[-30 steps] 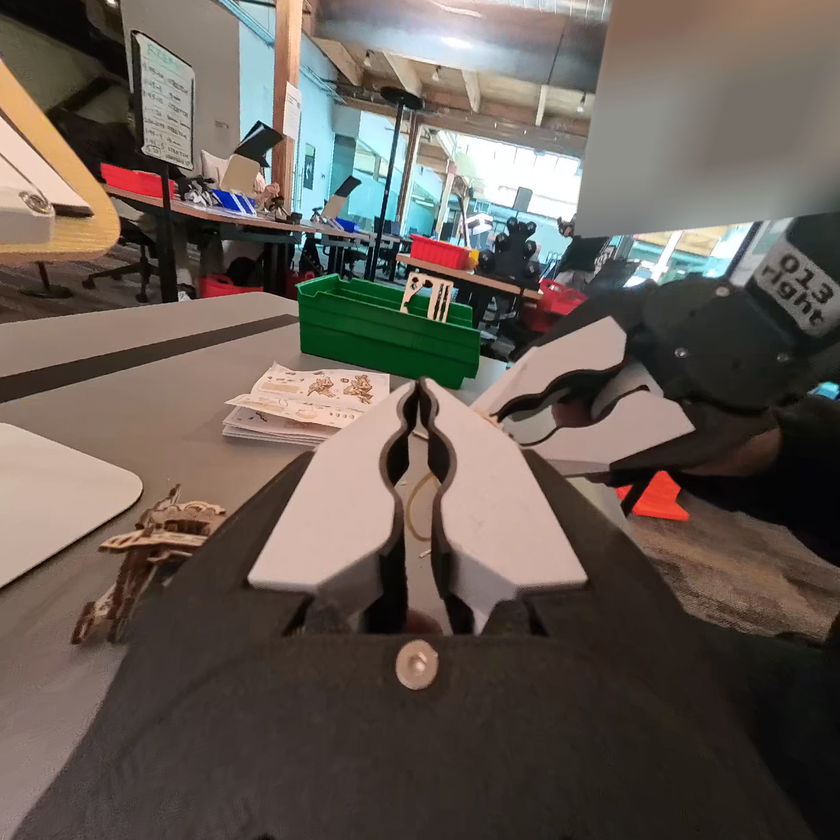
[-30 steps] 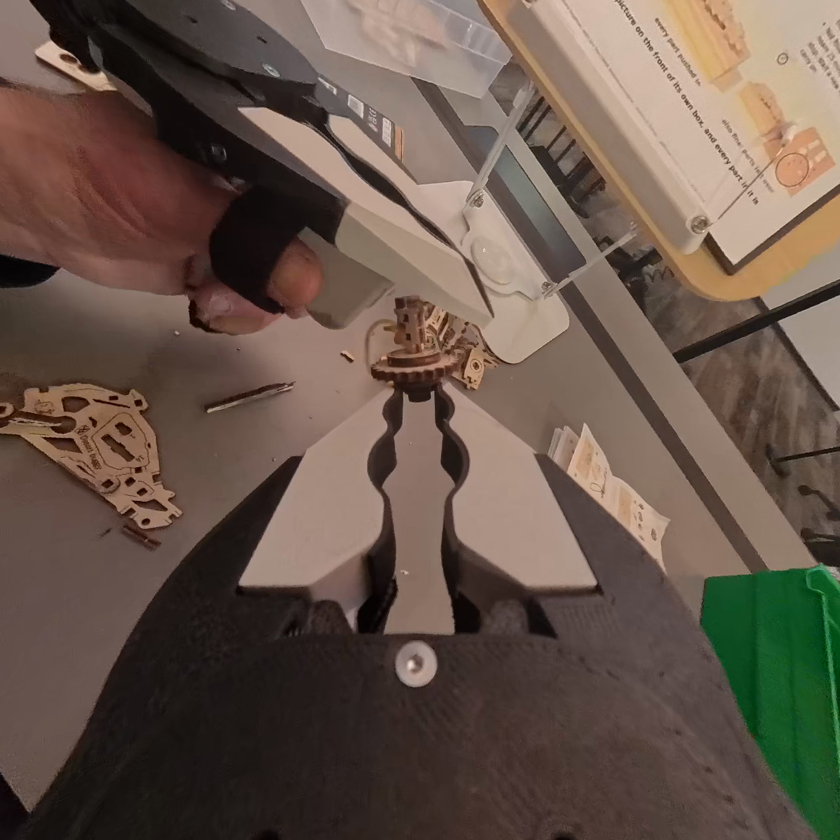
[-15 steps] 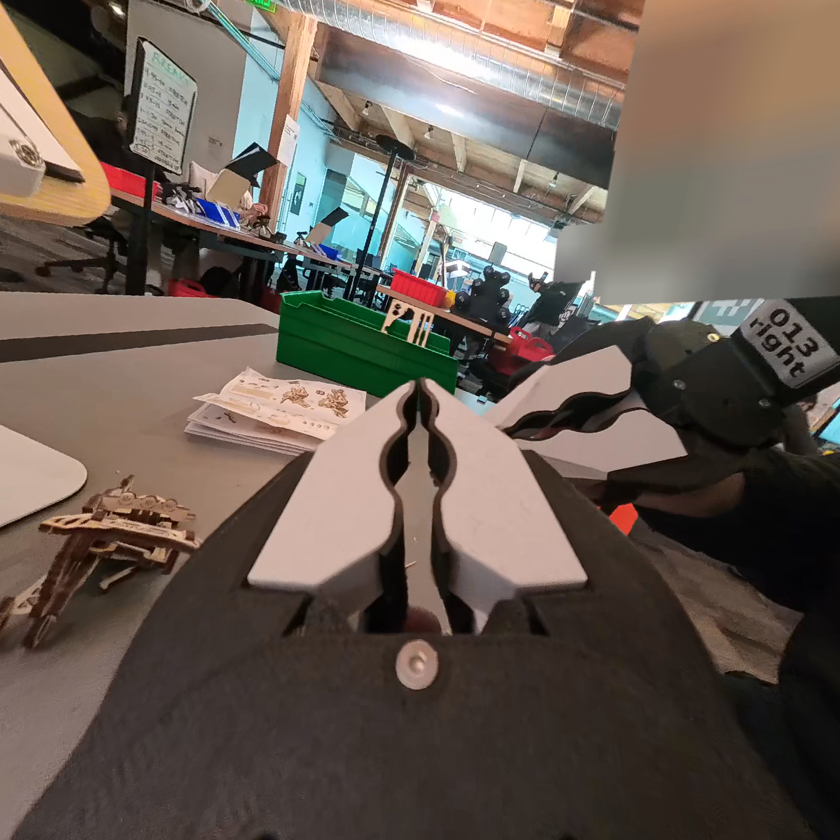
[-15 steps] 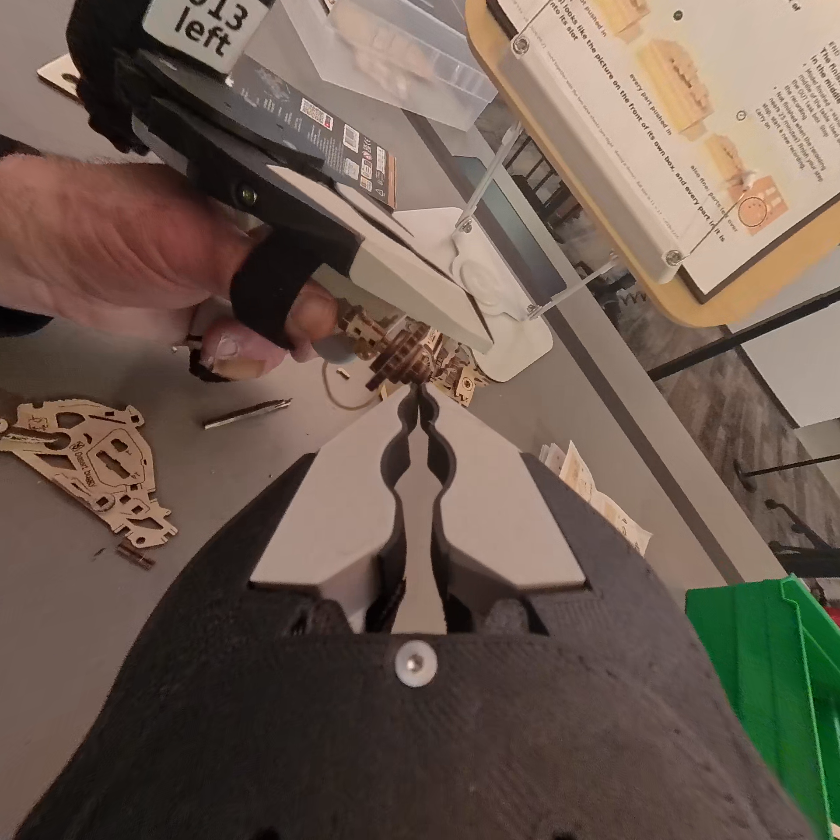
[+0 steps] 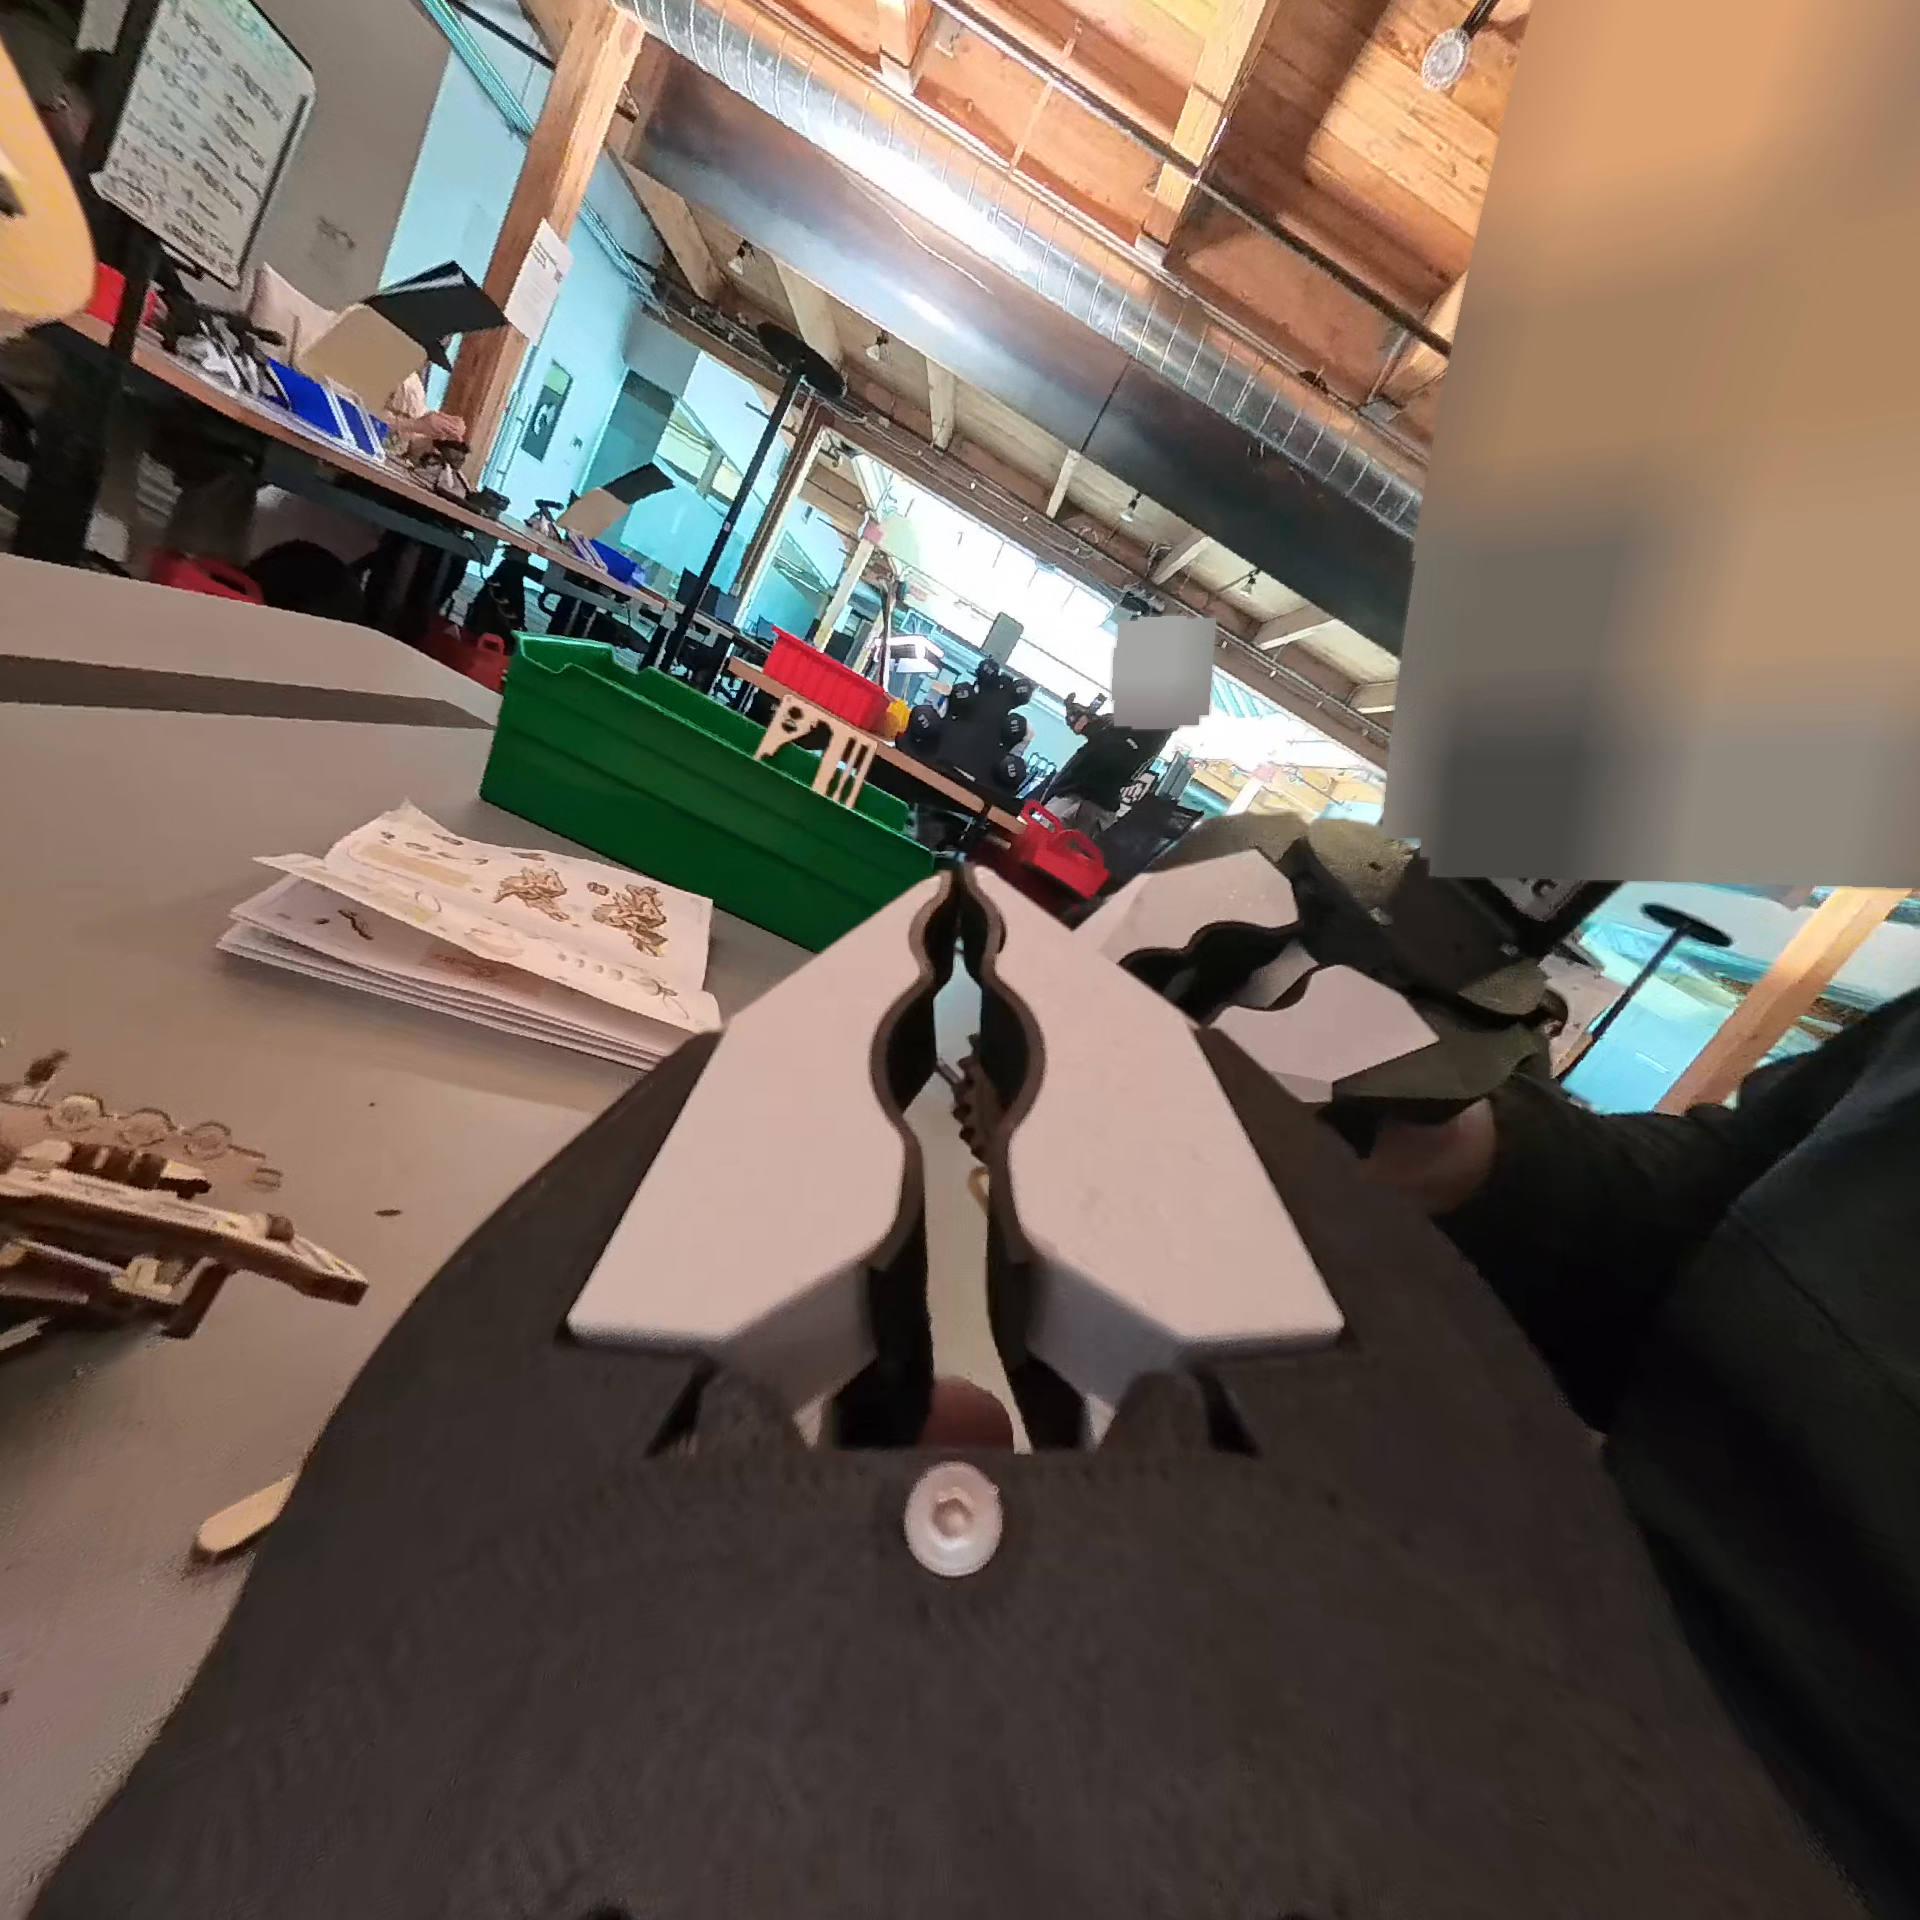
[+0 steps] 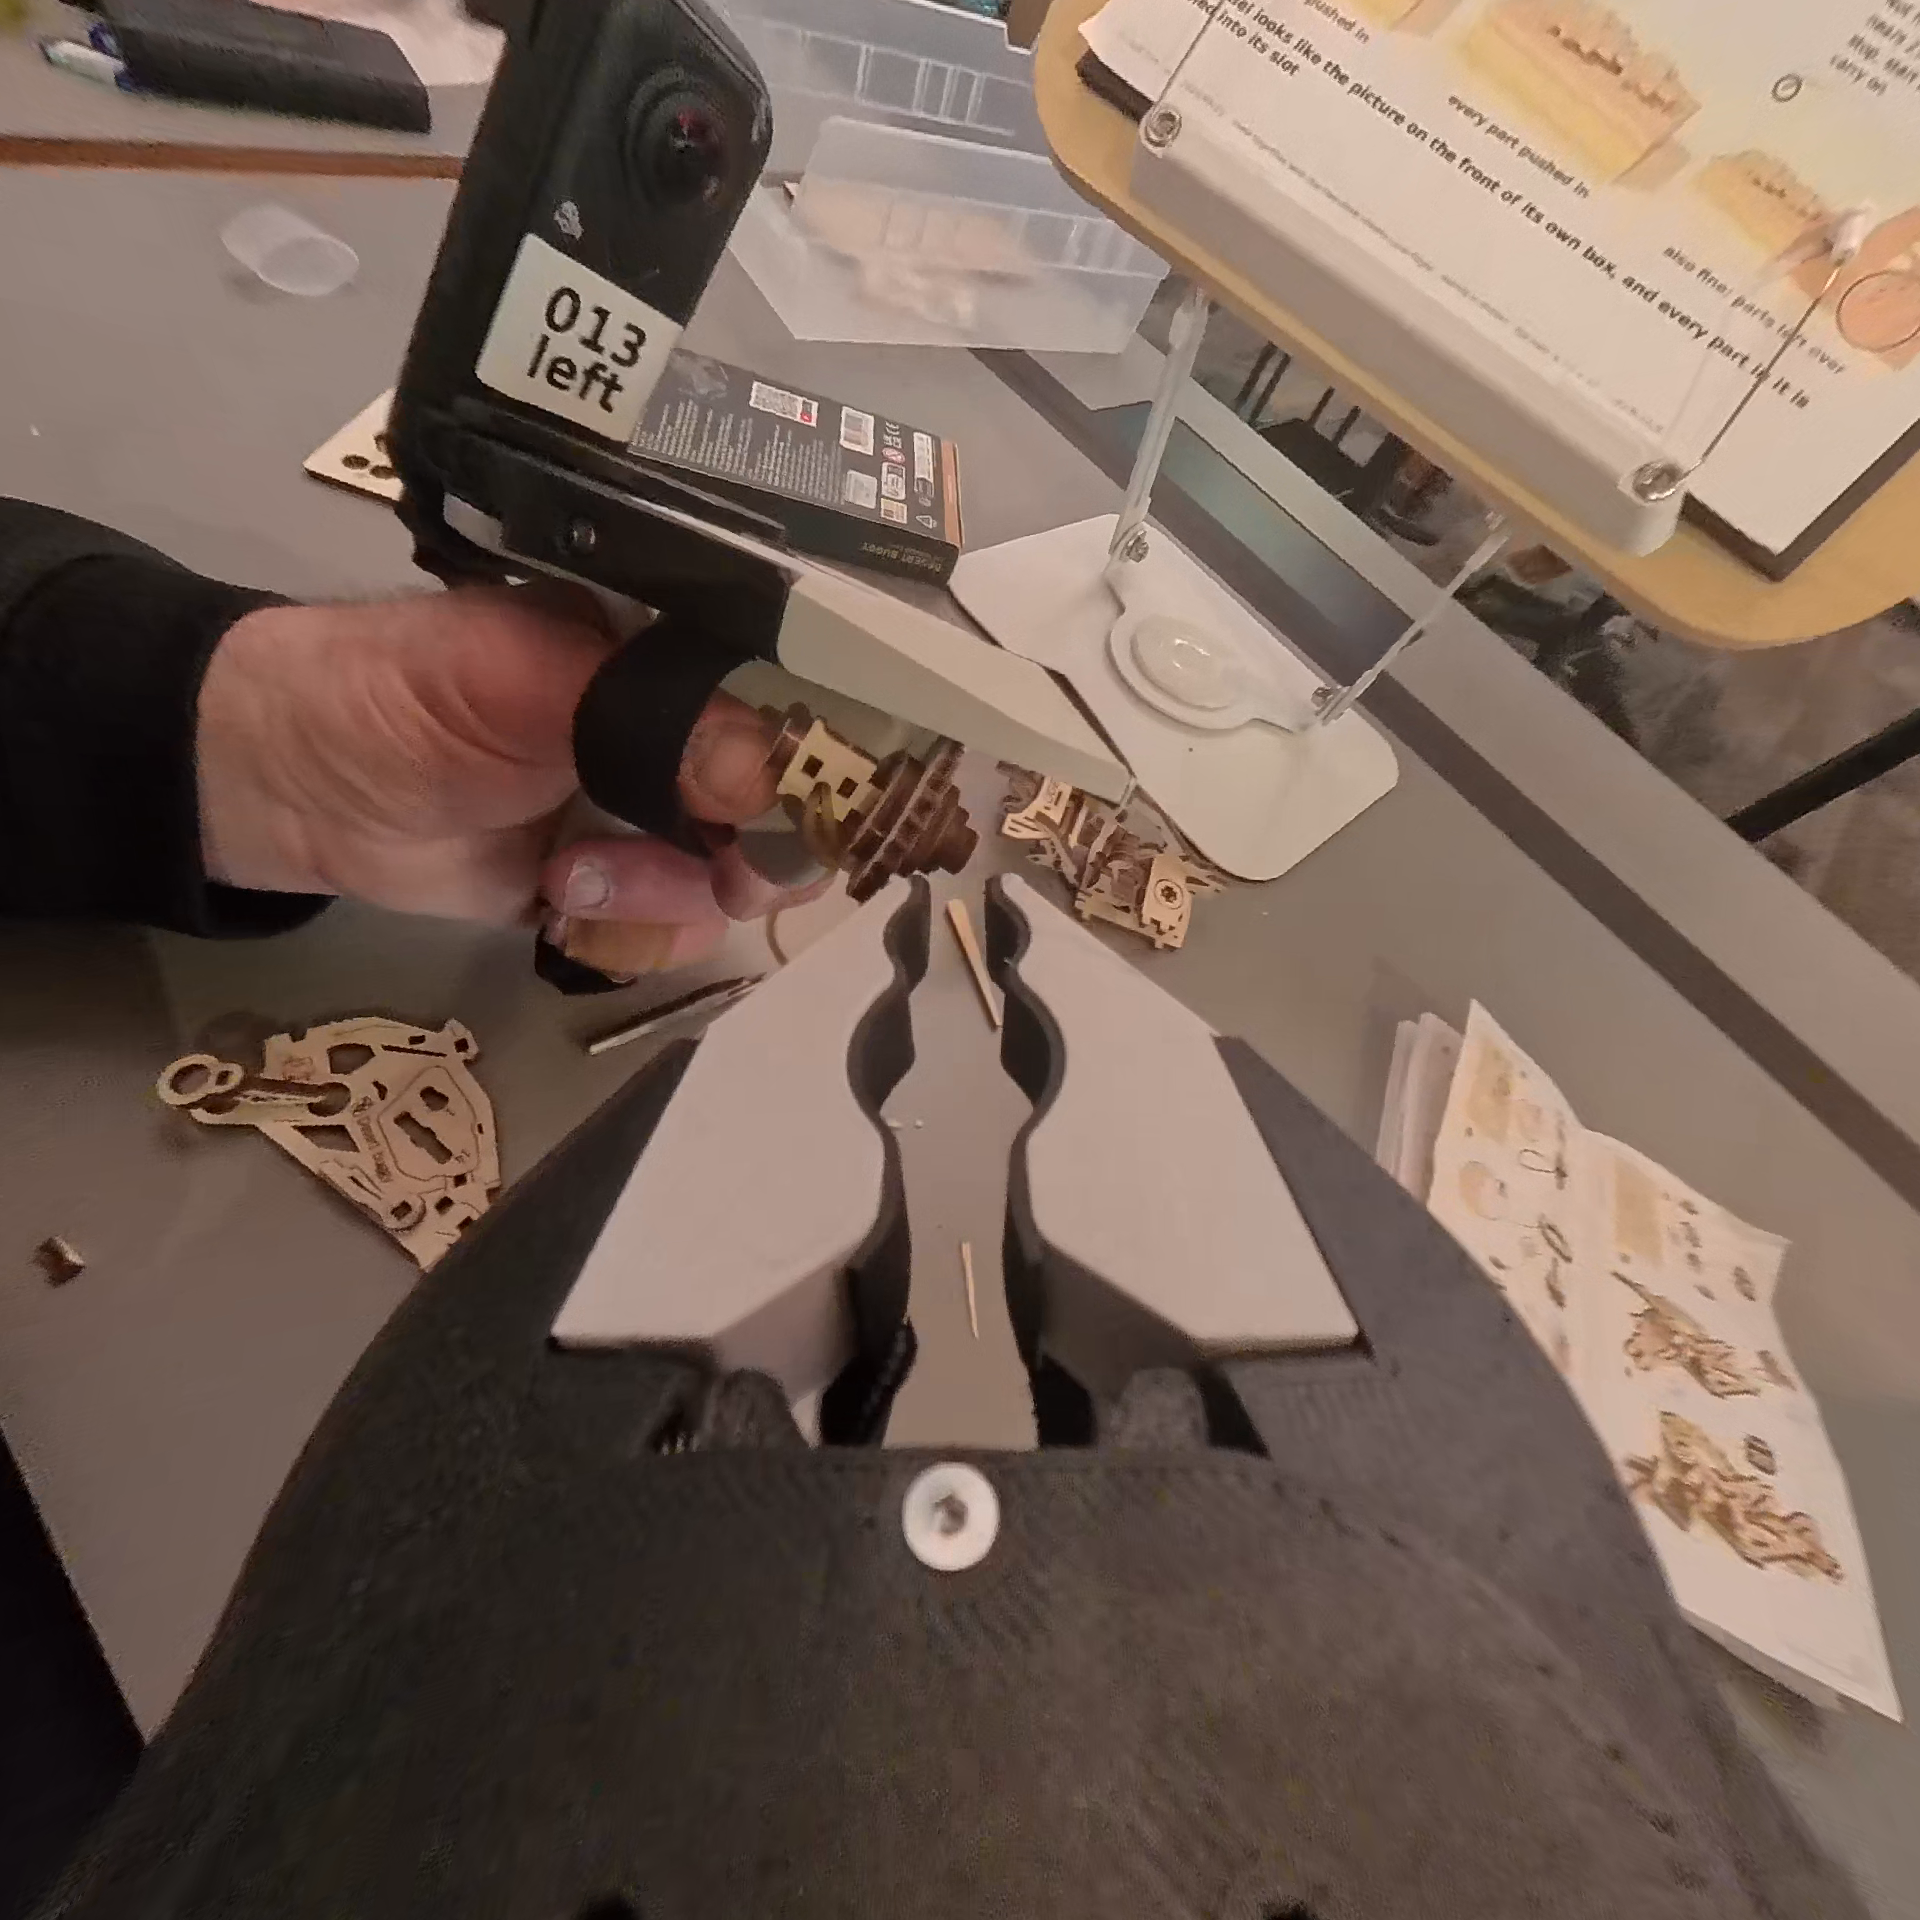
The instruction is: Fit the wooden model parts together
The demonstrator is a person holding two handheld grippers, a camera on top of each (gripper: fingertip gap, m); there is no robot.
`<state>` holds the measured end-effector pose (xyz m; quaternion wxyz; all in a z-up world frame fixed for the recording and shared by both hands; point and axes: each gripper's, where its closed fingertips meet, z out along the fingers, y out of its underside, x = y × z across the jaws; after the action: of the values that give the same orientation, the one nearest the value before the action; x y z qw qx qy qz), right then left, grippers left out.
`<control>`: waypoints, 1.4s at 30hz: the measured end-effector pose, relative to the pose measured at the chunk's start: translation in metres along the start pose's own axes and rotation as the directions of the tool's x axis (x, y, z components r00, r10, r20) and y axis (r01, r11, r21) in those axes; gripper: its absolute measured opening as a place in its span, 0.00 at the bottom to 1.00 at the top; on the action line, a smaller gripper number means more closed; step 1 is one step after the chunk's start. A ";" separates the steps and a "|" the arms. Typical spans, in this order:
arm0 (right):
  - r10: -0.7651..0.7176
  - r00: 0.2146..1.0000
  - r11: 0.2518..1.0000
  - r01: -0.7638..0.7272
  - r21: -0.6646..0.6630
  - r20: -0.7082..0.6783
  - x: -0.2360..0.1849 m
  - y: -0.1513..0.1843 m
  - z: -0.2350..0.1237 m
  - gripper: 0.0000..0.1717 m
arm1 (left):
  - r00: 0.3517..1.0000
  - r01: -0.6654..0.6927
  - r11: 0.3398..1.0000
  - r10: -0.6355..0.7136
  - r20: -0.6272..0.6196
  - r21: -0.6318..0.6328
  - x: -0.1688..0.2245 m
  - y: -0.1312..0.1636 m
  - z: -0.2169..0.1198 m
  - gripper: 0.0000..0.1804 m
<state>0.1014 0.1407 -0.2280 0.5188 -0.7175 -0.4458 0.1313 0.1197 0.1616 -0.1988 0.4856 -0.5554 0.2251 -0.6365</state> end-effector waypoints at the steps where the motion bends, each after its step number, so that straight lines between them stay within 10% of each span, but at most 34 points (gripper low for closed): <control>1: 0.016 1.000 1.000 -0.016 0.010 0.016 -0.001 0.000 0.000 0.05 | 1.000 0.024 1.000 -0.024 -0.008 0.003 -0.001 0.000 0.000 0.00; 14: -0.130 0.991 0.991 0.130 0.018 0.042 -0.010 0.002 0.000 0.06 | 0.964 0.245 0.967 -0.251 -0.083 -0.075 -0.003 0.011 0.004 0.00; 27: -0.016 0.999 0.999 0.014 0.041 0.050 0.001 0.002 -0.005 0.05 | 0.993 -0.122 0.988 0.121 -0.013 -0.092 0.002 -0.007 -0.023 0.12; 42: -0.020 0.999 0.994 0.015 0.106 0.049 0.000 -0.010 -0.011 0.05 | 0.974 -0.153 0.983 0.132 -0.183 -0.102 0.027 0.001 -0.023 0.05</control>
<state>0.1033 0.1342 -0.2149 0.5461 -0.6815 -0.4574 0.1680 0.1013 0.1319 -0.1927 0.4754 -0.5070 0.3427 -0.6321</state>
